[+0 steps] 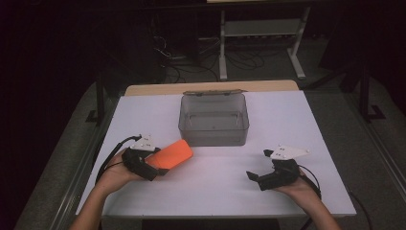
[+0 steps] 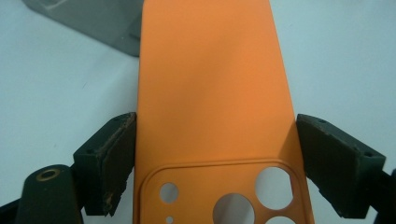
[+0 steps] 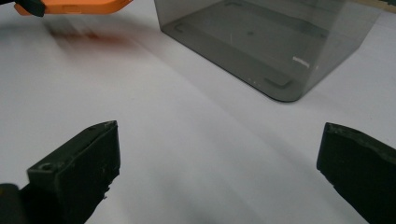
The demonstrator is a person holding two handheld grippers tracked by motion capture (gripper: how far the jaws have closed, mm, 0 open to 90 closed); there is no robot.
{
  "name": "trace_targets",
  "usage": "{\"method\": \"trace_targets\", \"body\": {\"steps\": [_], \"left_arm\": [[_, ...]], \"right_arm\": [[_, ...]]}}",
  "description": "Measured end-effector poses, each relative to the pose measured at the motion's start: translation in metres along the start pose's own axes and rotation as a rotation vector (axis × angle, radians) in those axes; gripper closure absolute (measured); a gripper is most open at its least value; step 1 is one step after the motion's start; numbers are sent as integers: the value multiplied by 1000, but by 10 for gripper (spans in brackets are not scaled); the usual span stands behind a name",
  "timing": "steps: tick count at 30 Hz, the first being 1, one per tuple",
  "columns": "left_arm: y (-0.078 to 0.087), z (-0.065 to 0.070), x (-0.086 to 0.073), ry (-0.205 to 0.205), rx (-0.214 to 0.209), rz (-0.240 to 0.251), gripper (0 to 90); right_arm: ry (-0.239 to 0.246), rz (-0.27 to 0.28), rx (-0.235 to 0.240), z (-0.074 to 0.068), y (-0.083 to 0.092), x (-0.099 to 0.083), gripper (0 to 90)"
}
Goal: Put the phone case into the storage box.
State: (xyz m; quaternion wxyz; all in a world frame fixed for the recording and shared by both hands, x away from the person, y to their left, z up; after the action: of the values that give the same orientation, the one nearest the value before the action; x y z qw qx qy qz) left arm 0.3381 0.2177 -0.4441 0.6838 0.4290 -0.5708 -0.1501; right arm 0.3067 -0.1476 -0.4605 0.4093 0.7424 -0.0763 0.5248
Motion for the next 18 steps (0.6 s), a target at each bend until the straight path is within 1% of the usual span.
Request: {"method": "trace_targets", "body": {"steps": [2, 8, 18], "left_arm": [[-2, 3, 3, 0, -10, 5, 156], [-6, 6, 7, -2, -21, 11, 156], [-15, 12, 15, -7, -33, 2, 156]], "right_arm": [[0, -1, 0, 0, 0, 0, 0], [1, -4, 1, 0, -1, 0, 0], [1, -6, 1, 0, -1, 0, 0]]}}
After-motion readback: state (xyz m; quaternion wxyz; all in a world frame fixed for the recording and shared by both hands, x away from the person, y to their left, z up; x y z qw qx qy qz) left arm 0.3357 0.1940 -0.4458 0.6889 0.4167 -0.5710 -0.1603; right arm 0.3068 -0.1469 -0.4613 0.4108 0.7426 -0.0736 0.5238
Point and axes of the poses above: each handheld gripper's, and its own axes: y roughly backward along the jaws, x roughly out of its top, z roughly to its right, the point moved 6 cm from there along -y, roughly forward along the jaws, and after that the axes turned 2 degrees about -y, right-handed, at the moved point
